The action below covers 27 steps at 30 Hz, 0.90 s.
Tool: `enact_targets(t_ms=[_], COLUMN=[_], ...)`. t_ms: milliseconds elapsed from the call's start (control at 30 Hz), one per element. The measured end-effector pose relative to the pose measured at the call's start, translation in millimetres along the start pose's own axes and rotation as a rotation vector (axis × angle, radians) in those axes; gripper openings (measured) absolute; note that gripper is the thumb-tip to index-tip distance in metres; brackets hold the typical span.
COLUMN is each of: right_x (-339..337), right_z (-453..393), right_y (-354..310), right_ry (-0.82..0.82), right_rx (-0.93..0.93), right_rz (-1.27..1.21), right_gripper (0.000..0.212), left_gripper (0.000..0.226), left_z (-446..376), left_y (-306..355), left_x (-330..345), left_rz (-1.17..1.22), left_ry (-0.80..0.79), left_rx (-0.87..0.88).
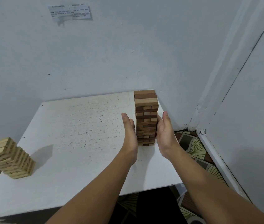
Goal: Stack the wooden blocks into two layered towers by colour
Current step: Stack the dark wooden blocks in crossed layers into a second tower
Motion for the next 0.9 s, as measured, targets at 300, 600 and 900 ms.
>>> enact_targets(t_ms=[300,600,900], right_x=[3,0,-13], right_z=[-1,5,5], right_y=[3,25,35], right_ry=[-0.018,-0.014,-0.006], right_rx=[-0.001,0.065,0.081], right_rz=[-0.029,-0.024,-0.011], right_gripper=[0.077,0.099,0.11], left_gripper=[0.095,0.097,0.069], left_z=[6,7,13], left_y=[2,-16,-17], left_x=[8,2,-15], left_rz=[-0.005,-0.031,-0.14], left_ry=[-0.041,-0.036,-0.006], left_rx=[0.058,-0.012,0.001])
Point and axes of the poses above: each hand's wrist, its own z-axis away from the middle knuckle, its own x-axis out of the palm, y = z × x, the point moved 6 cm from there along -z, towards the middle knuckle, and after that the axes turned 4 degrees about -x, right-handed, at the moved point
